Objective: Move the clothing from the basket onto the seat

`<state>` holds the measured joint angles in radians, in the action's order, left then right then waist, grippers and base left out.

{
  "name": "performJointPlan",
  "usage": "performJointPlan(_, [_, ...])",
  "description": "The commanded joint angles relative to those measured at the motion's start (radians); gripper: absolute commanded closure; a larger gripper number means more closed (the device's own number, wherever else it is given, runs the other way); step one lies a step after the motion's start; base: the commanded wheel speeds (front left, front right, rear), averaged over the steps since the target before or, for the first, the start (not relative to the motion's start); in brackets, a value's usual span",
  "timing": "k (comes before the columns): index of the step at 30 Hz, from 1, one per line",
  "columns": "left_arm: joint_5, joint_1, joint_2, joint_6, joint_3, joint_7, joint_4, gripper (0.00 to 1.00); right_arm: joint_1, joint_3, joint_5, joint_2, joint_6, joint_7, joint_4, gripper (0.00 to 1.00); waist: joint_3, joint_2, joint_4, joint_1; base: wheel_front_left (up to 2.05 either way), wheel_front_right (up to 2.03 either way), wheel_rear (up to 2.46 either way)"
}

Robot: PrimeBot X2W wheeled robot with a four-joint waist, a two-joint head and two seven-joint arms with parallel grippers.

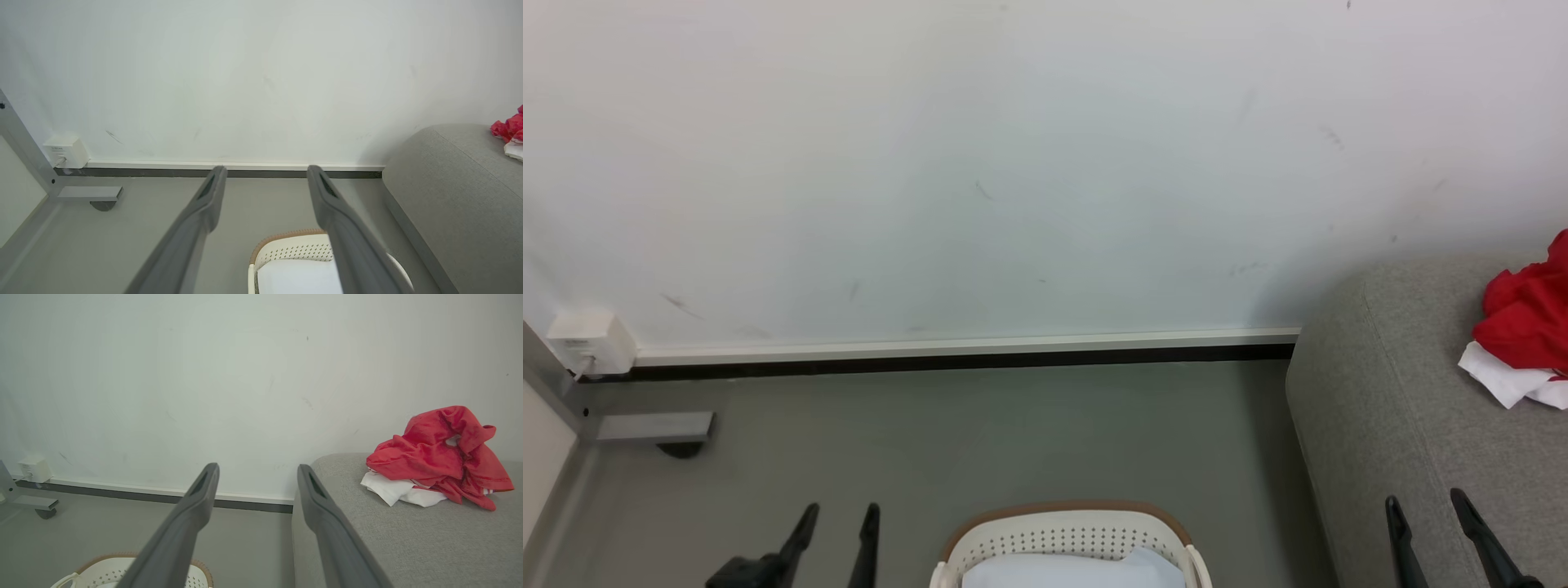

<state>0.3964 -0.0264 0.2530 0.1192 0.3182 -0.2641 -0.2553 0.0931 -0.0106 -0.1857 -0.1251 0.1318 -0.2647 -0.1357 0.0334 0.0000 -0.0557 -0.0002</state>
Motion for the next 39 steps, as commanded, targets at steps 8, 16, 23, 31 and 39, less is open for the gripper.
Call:
performJointPlan(8, [-0.124, 0.056, -0.081, -0.094, -0.198, 0.0, -0.031, 0.0, 0.024, 0.026, -0.029, 0.013, -0.002, 0.001, -0.008, 0.0, -0.009, 0.0, 0.003, 0.0002, 0.0, 0.0, 0.0])
performJointPlan(16, [-0.209, 0.063, -0.149, -0.168, -0.312, 0.0, -0.039, 0.0, 0.022, 0.036, -0.035, 0.007, -0.002, 0.001, -0.025, 0.0, -0.007, 0.0, 0.008, 0.0002, 0.0, 0.0, 0.0])
performJointPlan(23, [-0.251, 0.063, -0.179, -0.206, -0.353, 0.0, -0.045, 0.0, 0.022, 0.04, -0.035, 0.011, -0.002, 0.001, -0.029, 0.0, -0.008, 0.0, 0.006, 0.0002, 0.0, 0.0, 0.0])
performJointPlan(31, [-0.275, 0.047, -0.194, -0.227, -0.375, 0.0, -0.058, 0.0, 0.017, 0.035, -0.036, 0.006, -0.002, 0.001, -0.032, 0.0, -0.011, 0.0, 0.01, 0.0002, 0.0, 0.0, 0.0])
performJointPlan(39, [-0.273, 0.048, -0.201, -0.233, -0.39, 0.0, -0.054, 1.0, 0.011, 0.026, -0.035, 0.009, 0.0, 0.0, -0.029, 1.0, -0.007, 0.0, 0.017, 0.0002, 0.0, 0.0, 0.0])
